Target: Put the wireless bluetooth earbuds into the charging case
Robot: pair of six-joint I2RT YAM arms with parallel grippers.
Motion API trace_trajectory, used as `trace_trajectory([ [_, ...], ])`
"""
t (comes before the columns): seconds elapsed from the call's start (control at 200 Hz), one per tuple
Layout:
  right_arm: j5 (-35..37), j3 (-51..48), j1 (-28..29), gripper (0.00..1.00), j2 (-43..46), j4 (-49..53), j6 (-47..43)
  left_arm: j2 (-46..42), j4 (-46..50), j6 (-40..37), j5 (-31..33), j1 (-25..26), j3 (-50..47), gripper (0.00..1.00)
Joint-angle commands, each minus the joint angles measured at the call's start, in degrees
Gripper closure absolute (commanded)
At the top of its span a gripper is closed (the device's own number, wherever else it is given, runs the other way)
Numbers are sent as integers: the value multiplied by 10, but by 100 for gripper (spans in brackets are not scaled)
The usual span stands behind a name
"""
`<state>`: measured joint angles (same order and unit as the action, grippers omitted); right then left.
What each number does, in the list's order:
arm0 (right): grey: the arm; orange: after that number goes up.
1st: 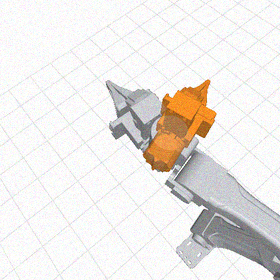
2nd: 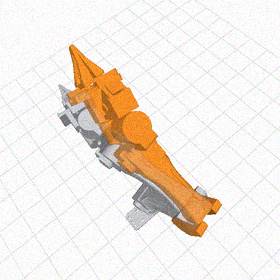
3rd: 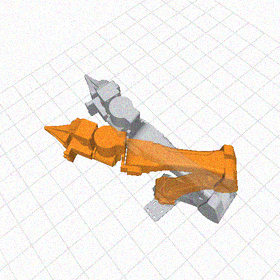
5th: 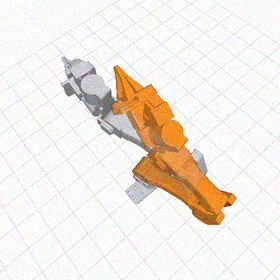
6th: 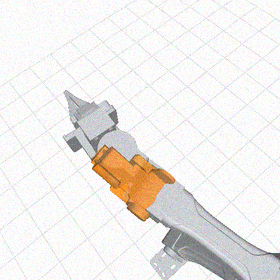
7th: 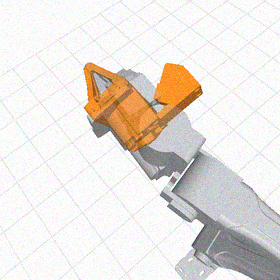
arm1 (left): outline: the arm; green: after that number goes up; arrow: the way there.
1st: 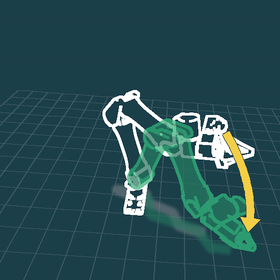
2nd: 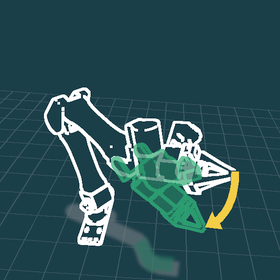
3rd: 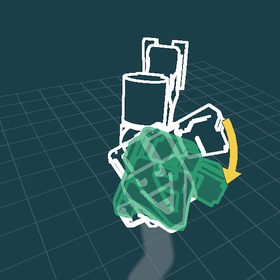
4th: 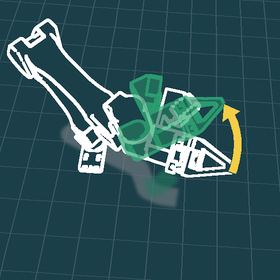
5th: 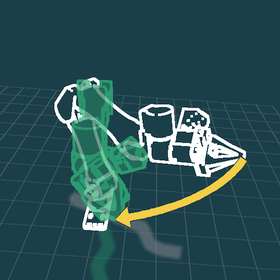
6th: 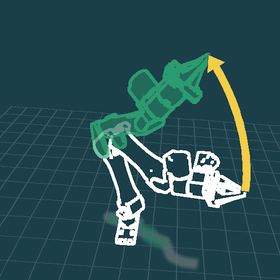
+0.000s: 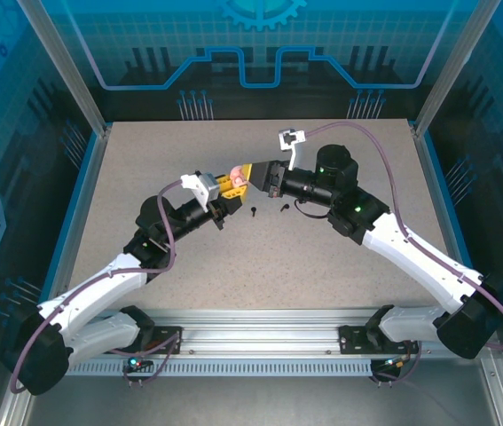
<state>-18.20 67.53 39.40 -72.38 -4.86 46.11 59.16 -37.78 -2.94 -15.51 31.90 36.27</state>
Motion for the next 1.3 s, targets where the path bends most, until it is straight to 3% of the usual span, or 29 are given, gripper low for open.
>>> trace_trajectory([
  [0.0, 8, -6, 9, 80, 6, 8, 0, -1, -18, 0, -8, 4, 22, 100],
  [0.63, 66, -4, 9, 80, 8, 90, -45, -7, -12, 0, -9, 4, 23, 100],
  [0.92, 75, 8, 10, 74, 1, 98, -48, -6, -12, 4, -13, 4, 22, 100],
  [1.181, 75, 38, 10, 50, -10, 111, -59, -6, -8, 6, -14, 5, 22, 100],
  [1.296, 79, 55, 9, 35, -3, 123, -69, -6, -7, 7, -14, 5, 20, 100],
])
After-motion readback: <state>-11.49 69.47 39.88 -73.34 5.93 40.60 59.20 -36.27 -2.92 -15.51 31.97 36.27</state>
